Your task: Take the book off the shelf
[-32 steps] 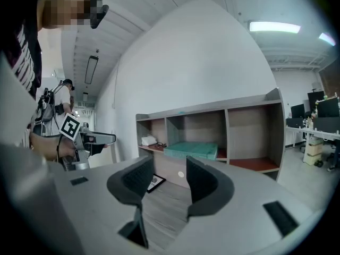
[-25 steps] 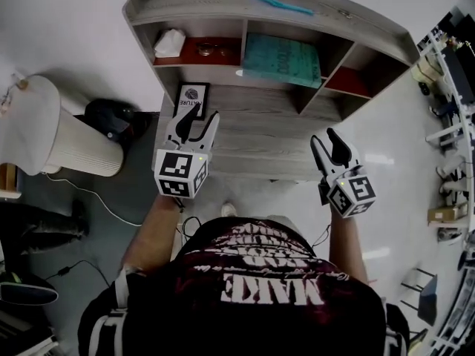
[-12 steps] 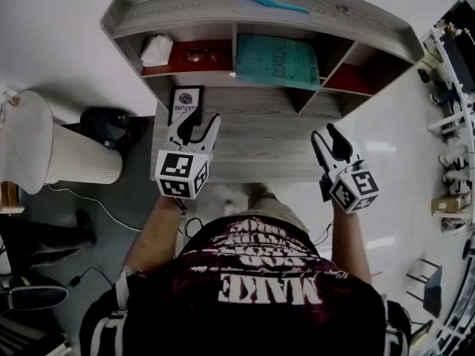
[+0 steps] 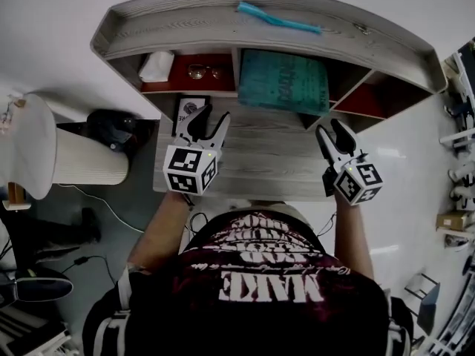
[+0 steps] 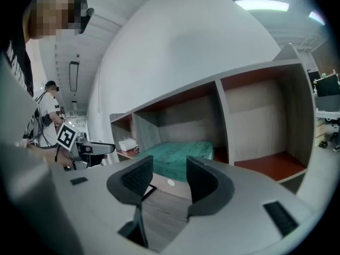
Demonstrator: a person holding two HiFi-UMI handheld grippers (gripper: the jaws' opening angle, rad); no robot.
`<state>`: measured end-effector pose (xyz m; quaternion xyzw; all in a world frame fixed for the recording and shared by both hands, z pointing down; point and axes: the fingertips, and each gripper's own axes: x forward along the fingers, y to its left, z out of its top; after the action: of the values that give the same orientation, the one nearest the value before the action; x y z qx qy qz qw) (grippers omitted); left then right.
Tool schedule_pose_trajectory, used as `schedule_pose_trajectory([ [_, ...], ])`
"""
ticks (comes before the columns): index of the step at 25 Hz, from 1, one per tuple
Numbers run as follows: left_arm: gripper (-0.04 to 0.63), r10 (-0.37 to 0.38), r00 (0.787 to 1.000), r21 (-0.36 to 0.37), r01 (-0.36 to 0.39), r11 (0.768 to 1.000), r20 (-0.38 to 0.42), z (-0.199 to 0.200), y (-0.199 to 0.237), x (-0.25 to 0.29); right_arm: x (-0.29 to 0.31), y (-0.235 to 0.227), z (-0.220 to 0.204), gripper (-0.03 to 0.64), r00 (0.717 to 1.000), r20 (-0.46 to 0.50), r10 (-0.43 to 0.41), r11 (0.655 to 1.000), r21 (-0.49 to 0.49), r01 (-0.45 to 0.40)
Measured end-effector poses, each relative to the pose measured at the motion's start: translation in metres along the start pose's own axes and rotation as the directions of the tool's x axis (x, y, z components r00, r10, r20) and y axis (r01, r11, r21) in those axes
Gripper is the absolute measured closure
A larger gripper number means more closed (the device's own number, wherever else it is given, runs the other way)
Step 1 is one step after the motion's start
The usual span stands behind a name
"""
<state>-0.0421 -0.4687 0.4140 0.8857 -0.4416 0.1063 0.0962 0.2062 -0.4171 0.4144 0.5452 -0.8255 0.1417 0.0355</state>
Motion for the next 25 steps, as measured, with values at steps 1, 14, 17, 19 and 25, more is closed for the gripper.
schedule_pose_trajectory([
  [1, 0.428, -0.007, 1.0, -0.008, 0.007, 1.0, -0.004, -0.001, 0.0, 0.008, 0.006, -0.007, -0.001, 0.411, 1.0, -0.011, -0.004, 1.0, 0.005, 0.004],
  [14, 0.383, -0.09, 0.995, -0.132, 0.085, 0.988, -0.035, -0.015, -0.008, 0.076, 0.056, -0.057, -0.018, 0.367, 0.993, -0.109, 0.033, 0.99, 0.136, -0.018],
  [17, 0.379, -0.103, 0.993, -0.147, 0.094, 0.985, -0.053, -0.018, -0.01, 0.086, 0.063, -0.059, -0.021, 0.36, 0.992, -0.108, 0.057, 0.982, 0.186, -0.036],
  [19, 0.379, -0.121, 0.991, -0.175, 0.11, 0.978, -0.056, -0.019, -0.012, 0.09, 0.066, -0.058, -0.022, 0.369, 0.992, -0.1, 0.078, 0.971, 0.231, -0.053],
  [25, 0.379, -0.121, 0.991, -0.209, 0.107, 0.972, -0.055, -0.021, -0.018, 0.094, 0.063, -0.051, -0.025, 0.419, 0.994, -0.083, 0.069, 0.967, 0.249, -0.046],
])
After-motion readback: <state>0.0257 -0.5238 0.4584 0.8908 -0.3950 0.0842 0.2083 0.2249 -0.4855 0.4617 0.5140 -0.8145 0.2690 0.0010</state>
